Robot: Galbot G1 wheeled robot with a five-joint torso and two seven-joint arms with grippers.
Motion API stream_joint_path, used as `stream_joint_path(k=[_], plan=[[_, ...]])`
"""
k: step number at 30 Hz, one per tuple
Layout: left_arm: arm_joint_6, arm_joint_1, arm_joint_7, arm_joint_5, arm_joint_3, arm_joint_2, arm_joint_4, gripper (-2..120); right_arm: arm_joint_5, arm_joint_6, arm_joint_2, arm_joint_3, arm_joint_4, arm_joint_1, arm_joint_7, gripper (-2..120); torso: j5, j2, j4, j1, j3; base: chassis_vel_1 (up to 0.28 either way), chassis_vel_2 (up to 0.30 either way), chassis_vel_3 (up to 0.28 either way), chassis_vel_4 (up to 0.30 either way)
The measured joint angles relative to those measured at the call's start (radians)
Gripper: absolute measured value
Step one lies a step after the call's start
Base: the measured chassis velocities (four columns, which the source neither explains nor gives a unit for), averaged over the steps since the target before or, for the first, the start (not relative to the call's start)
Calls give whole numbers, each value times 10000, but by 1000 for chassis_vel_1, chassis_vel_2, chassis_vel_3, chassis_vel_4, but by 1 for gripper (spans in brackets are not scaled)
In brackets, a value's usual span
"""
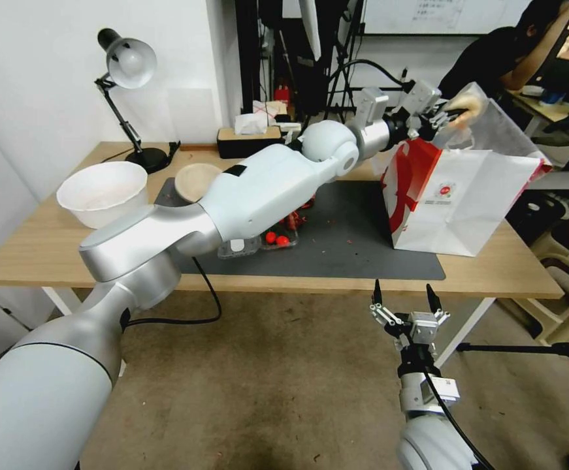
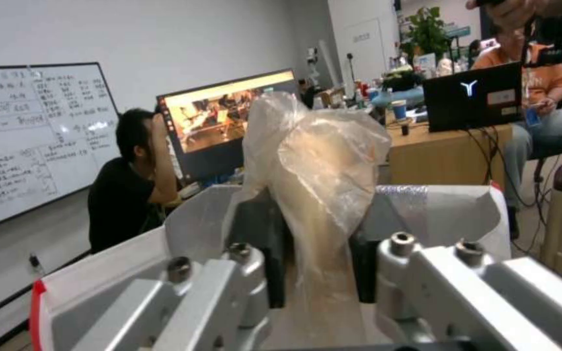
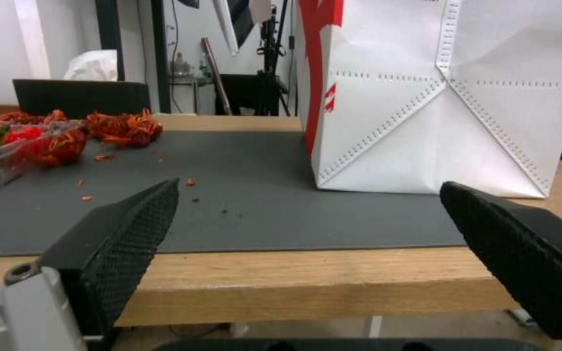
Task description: Pick up the trash from the table and place it into the takeout bag.
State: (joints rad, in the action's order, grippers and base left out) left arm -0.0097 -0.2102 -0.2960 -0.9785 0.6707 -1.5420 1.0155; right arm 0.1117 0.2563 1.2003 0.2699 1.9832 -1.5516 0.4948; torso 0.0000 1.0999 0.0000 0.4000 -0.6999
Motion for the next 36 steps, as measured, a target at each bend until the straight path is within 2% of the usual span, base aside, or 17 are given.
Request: stream_joint_path(k=[5,6,9,10,13,14,16,17,18,20,22,28,29,30,33,34,36], plan=[[2,37,6,54,-2,-17,-48,38,1,16,8,7,-30,7,1,100,0,0,0,1,0,0,0,0,0],[2,37,6,54,-2,-17,-48,38,1,16,8,7,-30,7,1,100,0,0,0,1,0,0,0,0,0],[5,48,10,84,-17,-24,-108,52,3,18,18,5,-50,18,1,100,0,0,0,0,-1,0,0,0,0],[5,48,10,84,-17,-24,-108,52,3,18,18,5,-50,18,1,100,0,0,0,0,-1,0,0,0,0],[6,52,14,94,-52,23,-118,69,6,20,16,5,-51,32,1,100,0,0,0,0,0,0,0,0,0],[6,52,14,94,-52,23,-118,69,6,20,16,5,-51,32,1,100,0,0,0,0,0,0,0,0,0],[7,67,19,96,-94,60,-99,75,9,22,16,8,-51,34,3,100,0,-1,0,0,0,0,0,0,0],[10,101,33,97,-187,121,-35,83,11,23,17,9,-58,40,4,100,-1,0,-1,1,0,0,0,0,0],[10,101,33,97,-187,121,-35,83,11,23,17,9,-58,40,4,100,-1,0,-1,1,0,0,0,0,0],[28,180,63,88,-374,283,135,92,13,23,31,7,-74,57,6,100,-1,0,-2,0,0,0,0,0,0],[115,278,92,80,-510,566,382,99,13,23,51,2,-76,66,6,100,-1,0,-3,1,0,0,0,0,0],[221,625,260,33,-790,1351,951,100,13,23,74,-2,-77,64,6,100,-2,0,0,0,0,0,0,0,0],[233,843,305,15,-939,1817,1229,100,10,20,82,-11,-77,57,5,100,-4,0,0,0,0,0,0,0,0],[233,843,305,15,-939,1817,1229,100,10,20,82,-11,-77,57,5,100,-4,0,0,0,0,0,0,0,0],[238,1293,334,3,-1179,2817,1749,100,-4,3,76,-29,-77,45,3,100,-5,0,1,0,0,0,0,0,0],[238,1293,334,3,-1179,2817,1749,100,-4,3,76,-29,-77,45,3,100,-5,0,1,0,0,0,0,0,0],[240,1605,369,4,-1374,3390,2082,100,-7,-13,59,-39,-87,45,1,100,-6,0,1,1,0,0,0,0,0]])
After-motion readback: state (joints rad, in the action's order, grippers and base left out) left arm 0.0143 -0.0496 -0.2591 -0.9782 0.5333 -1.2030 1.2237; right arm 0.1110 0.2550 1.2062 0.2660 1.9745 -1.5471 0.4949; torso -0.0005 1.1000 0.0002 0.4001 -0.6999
